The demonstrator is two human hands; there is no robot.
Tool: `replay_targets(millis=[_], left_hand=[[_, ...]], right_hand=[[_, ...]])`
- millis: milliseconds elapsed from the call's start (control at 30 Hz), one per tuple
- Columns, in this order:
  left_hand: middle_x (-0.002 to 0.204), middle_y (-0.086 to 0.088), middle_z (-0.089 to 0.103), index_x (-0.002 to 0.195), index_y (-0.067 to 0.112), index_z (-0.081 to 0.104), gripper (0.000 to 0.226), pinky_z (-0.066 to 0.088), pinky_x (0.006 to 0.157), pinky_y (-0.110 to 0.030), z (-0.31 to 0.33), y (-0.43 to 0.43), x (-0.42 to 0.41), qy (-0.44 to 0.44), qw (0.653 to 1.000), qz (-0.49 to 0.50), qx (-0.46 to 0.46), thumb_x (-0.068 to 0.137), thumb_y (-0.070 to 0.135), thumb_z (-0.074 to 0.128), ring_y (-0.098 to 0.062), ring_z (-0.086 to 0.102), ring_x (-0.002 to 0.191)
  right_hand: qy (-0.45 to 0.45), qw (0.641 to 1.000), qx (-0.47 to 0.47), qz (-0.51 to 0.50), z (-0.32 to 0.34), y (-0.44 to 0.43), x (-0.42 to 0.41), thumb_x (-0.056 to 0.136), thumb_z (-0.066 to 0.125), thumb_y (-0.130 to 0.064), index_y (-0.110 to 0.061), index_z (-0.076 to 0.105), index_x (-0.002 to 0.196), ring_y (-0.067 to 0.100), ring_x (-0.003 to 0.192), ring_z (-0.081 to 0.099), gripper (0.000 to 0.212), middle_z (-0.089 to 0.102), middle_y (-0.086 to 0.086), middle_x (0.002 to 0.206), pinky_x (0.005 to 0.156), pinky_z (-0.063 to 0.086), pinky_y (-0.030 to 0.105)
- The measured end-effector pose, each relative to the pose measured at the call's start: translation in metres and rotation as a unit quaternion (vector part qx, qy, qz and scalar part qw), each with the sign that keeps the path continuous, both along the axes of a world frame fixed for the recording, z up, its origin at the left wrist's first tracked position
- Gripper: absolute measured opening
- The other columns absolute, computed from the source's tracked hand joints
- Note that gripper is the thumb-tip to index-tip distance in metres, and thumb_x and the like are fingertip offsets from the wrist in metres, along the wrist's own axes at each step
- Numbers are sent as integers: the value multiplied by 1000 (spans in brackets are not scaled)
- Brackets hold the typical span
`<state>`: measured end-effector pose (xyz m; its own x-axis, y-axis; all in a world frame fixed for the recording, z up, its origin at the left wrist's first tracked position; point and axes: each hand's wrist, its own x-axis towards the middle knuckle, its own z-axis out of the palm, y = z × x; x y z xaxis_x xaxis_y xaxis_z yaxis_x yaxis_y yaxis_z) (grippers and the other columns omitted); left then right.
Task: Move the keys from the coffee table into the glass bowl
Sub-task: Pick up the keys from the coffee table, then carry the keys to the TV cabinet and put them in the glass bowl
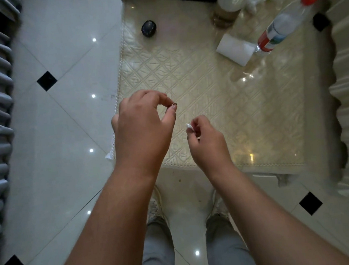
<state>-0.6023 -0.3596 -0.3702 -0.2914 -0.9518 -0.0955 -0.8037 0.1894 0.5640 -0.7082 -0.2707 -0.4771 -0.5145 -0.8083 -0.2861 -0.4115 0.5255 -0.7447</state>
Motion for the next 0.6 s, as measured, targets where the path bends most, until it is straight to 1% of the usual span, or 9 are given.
replay_targets(millis=[67,200,233,300,367,400,433,500,600], left_hand=[[108,19,64,92,38,67,8,43,93,-49,28,0,-2,7,1000,-6,-11,88,42,61,-8,49,112],[110,15,65,97,34,68,14,44,95,-49,100,-4,-6,40,999,-21,-30,89,43,60,-11,54,112],[111,14,66,99,32,69,17,45,95,-49,119,-4,-7,53,998,-28,-33,90,43,60,-12,56,112],[111,11,67,101,29,69,19,47,94,-48,160,-1,-9,76,995,-40,-44,90,43,61,-14,58,110],[110,11,67,101,30,69,18,47,94,-49,202,2,-9,94,992,-55,-60,90,42,62,-14,58,110],[110,11,67,100,30,69,17,47,94,-49,223,3,-9,102,991,-63,-66,90,41,63,-14,58,110],[109,11,67,100,30,69,16,48,93,-49,243,4,-8,110,989,-70,-72,89,41,63,-14,59,109],[105,12,68,98,31,69,14,49,91,-47,286,5,-5,121,985,-83,-87,88,41,65,-12,59,104],[106,13,67,95,32,69,12,49,91,-42,347,8,-3,127,980,-106,-108,87,41,66,-10,58,104]], right_hand=[[1,999,-37,1,41,-6,-8,97,57,-26,-21,54,94,12,77,61,6,63,-5,82,67,52,35],[13,994,-104,-16,141,-19,-29,93,64,-29,-21,62,93,1,79,62,9,66,-11,82,63,47,14],[10,993,-116,-19,168,-21,-35,92,66,-28,-20,64,93,-1,78,62,8,66,-12,81,63,46,12],[12,989,-145,-15,224,-22,-46,92,66,-28,-21,66,91,0,74,62,8,65,-12,77,64,50,16],[16,983,-180,-9,281,-22,-56,94,64,-35,-21,67,90,5,69,64,15,66,-8,73,64,54,26],[18,980,-200,-6,309,-20,-60,95,62,-38,-21,68,89,6,68,65,19,68,-7,73,64,54,28],[24,976,-218,-3,336,-18,-64,96,62,-39,-21,68,89,6,69,66,20,69,-7,73,63,54,27],[54,970,-238,1,387,-13,-70,96,61,-41,-23,68,87,5,69,66,22,68,-9,76,61,51,20],[112,965,-238,6,453,-2,-79,93,63,-45,-24,69,87,4,68,62,22,62,-10,93,61,47,16]])
